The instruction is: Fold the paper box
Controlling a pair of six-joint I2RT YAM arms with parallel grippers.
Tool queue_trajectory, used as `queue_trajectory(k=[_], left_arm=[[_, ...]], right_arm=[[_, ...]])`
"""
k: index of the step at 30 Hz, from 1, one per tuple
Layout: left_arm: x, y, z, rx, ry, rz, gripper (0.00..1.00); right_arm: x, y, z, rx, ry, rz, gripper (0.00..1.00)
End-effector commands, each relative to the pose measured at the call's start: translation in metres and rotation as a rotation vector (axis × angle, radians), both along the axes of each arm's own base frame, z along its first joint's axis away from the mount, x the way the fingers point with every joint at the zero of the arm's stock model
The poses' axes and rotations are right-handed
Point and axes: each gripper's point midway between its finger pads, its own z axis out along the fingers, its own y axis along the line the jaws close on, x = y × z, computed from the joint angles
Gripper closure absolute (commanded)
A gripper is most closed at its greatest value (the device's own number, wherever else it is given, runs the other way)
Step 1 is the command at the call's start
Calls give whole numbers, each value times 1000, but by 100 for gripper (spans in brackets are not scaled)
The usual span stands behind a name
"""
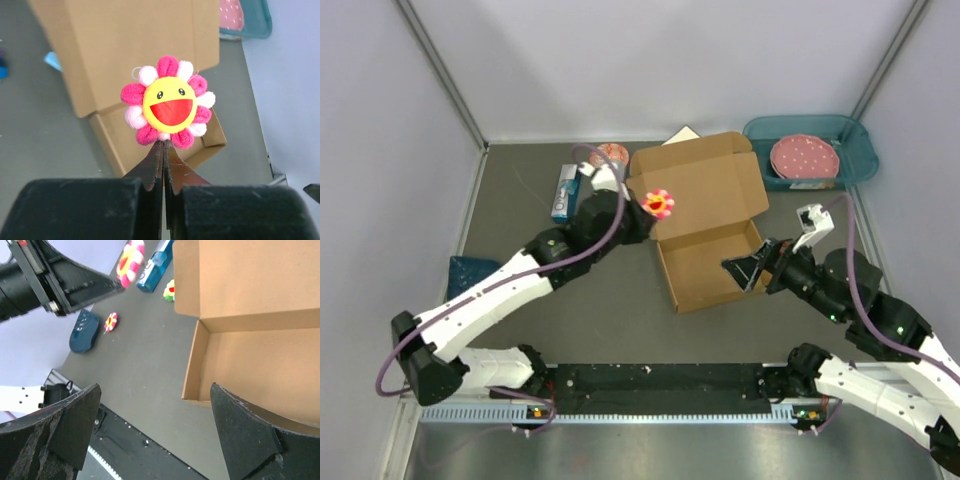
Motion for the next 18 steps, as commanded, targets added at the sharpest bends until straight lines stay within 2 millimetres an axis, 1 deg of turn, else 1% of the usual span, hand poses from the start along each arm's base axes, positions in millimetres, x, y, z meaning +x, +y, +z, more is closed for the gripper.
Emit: queue_trajectory(k=[1, 2, 3, 4, 5, 6, 7, 8, 9, 10, 11, 12, 13, 14, 15, 18], left_arm=[[-9, -53, -24, 65, 11, -86, 100], [-6, -67, -44, 100, 41, -105, 100], [-7, -79, -48, 100, 49, -135, 100], [-13, -91, -57, 110, 70, -172, 100], [-11, -103, -81, 153, 105, -188, 100], [-9, -112, -81, 158, 100, -200, 100], [-7, -119, -89, 177, 110, -208, 100], [-4, -126, -110, 218, 139, -217, 100], [0, -133, -108, 220, 134, -224, 100], [3, -135, -115, 240, 141, -221, 100], [7, -138, -130, 274, 160, -215, 100], [12, -144, -125, 268, 150, -216, 100], [13, -146, -128, 275, 152, -217, 100], [14, -148, -135, 288, 160, -225, 100], [16, -152, -131, 282, 153, -227, 98], [16, -154, -129, 280, 149, -236, 79]], right_arm=[[1, -26, 18, -48, -66, -72, 8], [2, -29, 17, -63, -64, -87, 8], [2, -31, 18, -69, -69, -94, 8], [2, -34, 17, -79, -73, -101, 8], [3, -36, 16, -90, -70, -112, 8], [3, -37, 16, -93, -70, -114, 7], [3, -37, 15, -96, -69, -116, 7], [3, -38, 16, -93, -70, -119, 7], [3, -38, 14, -100, -66, -117, 7], [3, -37, 14, -95, -63, -114, 7], [3, -37, 13, -97, -60, -115, 7], [2, -37, 10, -99, -55, -114, 7], [2, -36, 9, -96, -50, -111, 7], [1, -36, 8, -96, -46, -110, 7], [2, -36, 6, -98, -41, -110, 7], [2, -36, 3, -102, -37, -115, 7]])
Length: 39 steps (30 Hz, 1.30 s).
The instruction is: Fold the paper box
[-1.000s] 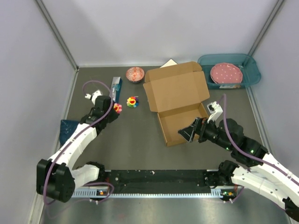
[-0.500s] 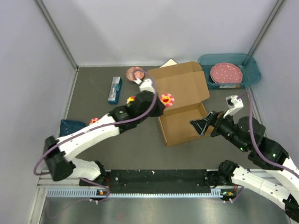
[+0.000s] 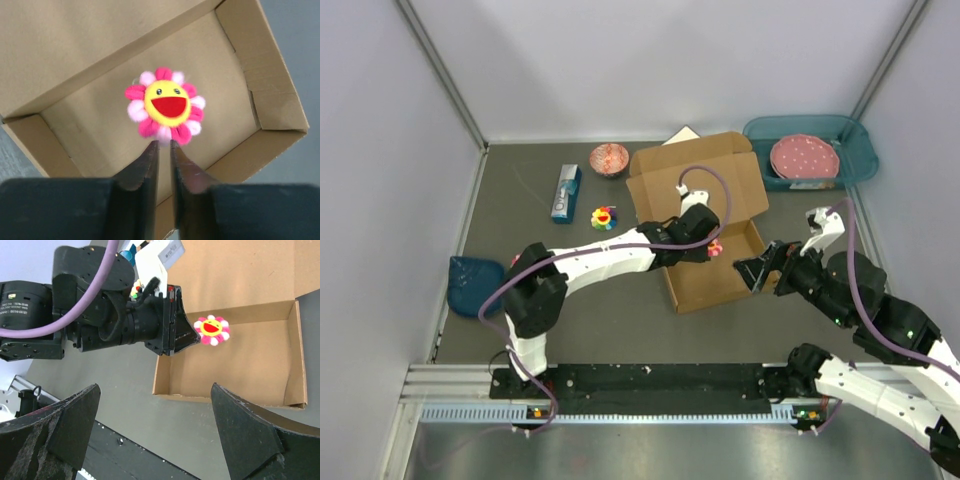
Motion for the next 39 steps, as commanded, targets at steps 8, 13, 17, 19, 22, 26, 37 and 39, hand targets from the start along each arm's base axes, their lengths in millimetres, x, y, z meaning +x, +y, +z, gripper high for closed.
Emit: queue_trajectory(k=[8, 13, 17, 19, 22, 26, 37, 39], left_arm=[[-4, 11, 36, -54, -55, -2, 43], [-20, 64, 14, 22, -76, 84, 41], [-35, 110, -13, 95, -71, 162, 39], [-35, 110, -11, 63, -89, 165, 37], [-34, 107, -6, 16, -112, 159, 31], [-26, 95, -9, 38, -113, 142, 29], [-11, 89, -8, 3, -132, 175, 32], [-8, 91, -21, 40, -98, 173, 41]], right_arm=[[4, -3, 5, -9, -17, -28, 6], [5, -6, -3, -28, -13, -37, 6], [7, -5, -9, -41, 1, -44, 6], [8, -3, -11, -45, 7, -43, 6], [9, -1, -13, -44, 19, -45, 6], [8, 1, -13, -33, 31, -38, 6], [5, 3, -21, -18, 56, -33, 6], [5, 4, -20, -18, 55, -31, 6]])
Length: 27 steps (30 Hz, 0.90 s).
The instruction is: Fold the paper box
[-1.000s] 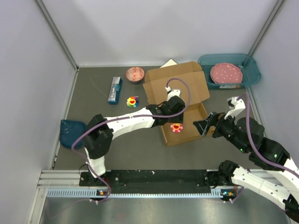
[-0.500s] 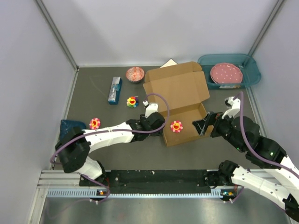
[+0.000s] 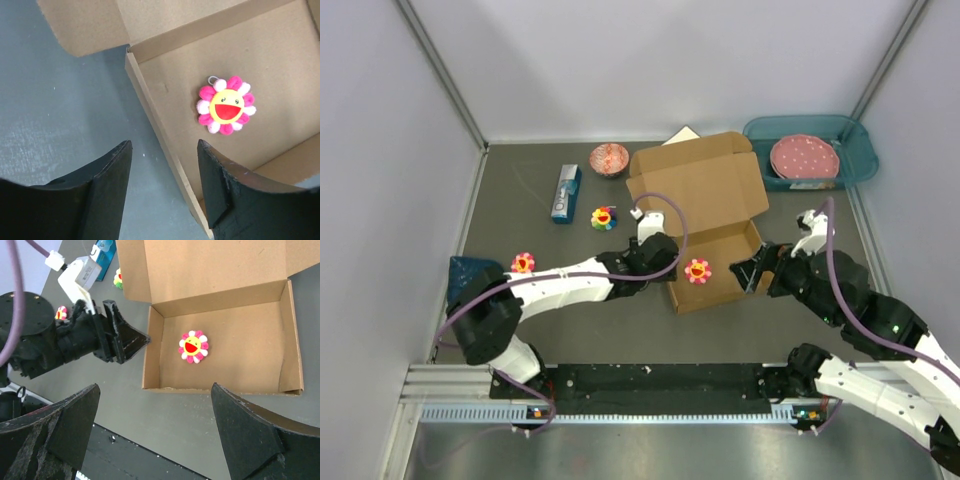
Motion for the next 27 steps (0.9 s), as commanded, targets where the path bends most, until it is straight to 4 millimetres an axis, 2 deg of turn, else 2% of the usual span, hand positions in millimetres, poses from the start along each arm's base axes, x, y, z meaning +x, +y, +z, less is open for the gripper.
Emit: queue_trajectory(k=[1, 4, 5, 6, 9, 10, 13, 24, 27], left_arm=[[16, -7, -15, 34, 28, 10, 46], [14, 4, -37, 88, 73, 9, 62], [12, 6, -40, 89, 78, 2, 65], [14, 11, -43, 92, 82, 9, 73], [17, 24, -46, 103, 91, 0, 82], [18, 28, -44, 118, 83, -18, 89], [17, 44, -39, 140, 73, -30, 96], [-12, 98, -30, 163, 63, 46, 99], [-12, 110, -15, 180, 21, 60, 99]], right_arm=[[-1, 4, 8, 20, -9, 11, 6], [0, 3, 13, 19, -20, 13, 6], [0, 3, 15, 22, -24, 10, 7], [0, 2, 16, 20, -27, 10, 6], [1, 2, 15, 17, -26, 7, 7], [1, 3, 13, 14, -22, 8, 7], [1, 3, 11, 11, -19, 10, 7], [12, -5, -12, -91, -16, -43, 6], [18, -6, -18, -144, -12, -58, 5]])
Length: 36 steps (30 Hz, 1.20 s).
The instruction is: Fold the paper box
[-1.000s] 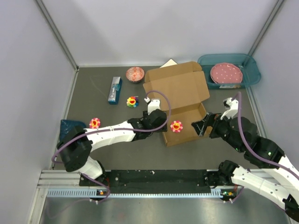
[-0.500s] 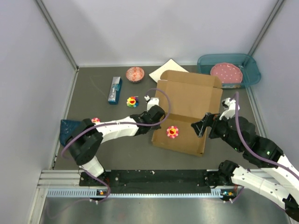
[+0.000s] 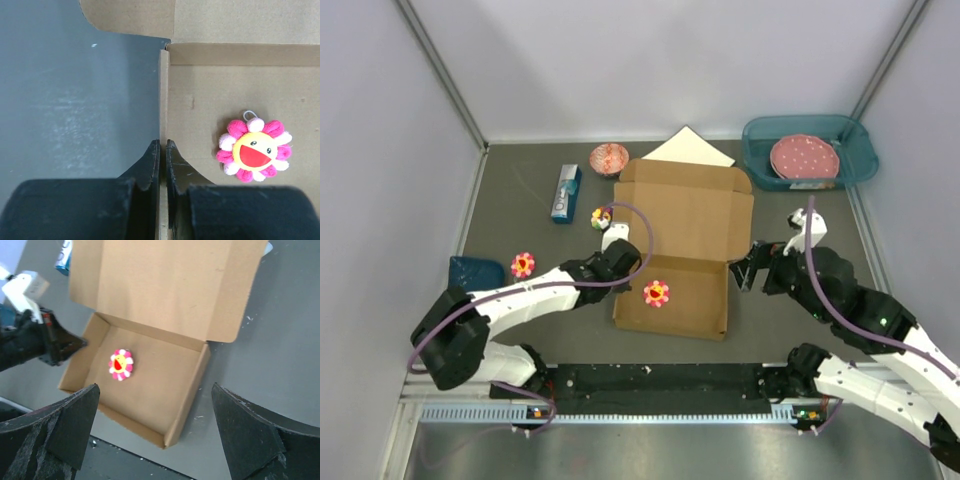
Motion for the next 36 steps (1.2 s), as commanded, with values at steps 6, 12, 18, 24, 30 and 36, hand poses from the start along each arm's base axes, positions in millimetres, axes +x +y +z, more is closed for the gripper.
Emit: queue_trajectory(k=[6, 12, 18, 24, 30, 36], left_arm=[[-3, 33, 26, 40, -88, 71, 94], [-10, 33, 14, 14, -61, 85, 78], [-13, 40, 14, 1, -86, 79, 48], [-10, 42, 53, -41, -170, 65, 29], [-11, 43, 114, -152, -283, 22, 22], [-2, 73, 133, -221, -318, 121, 22]], right_arm=[[33, -5, -18, -177, -37, -97, 1], [72, -9, 1, -70, -77, -157, 1], [104, -2, 13, 35, -67, -93, 1], [142, 15, 4, 27, -66, -13, 1], [180, 7, -20, -9, -50, -19, 2], [206, 6, -35, -26, -24, -23, 5]])
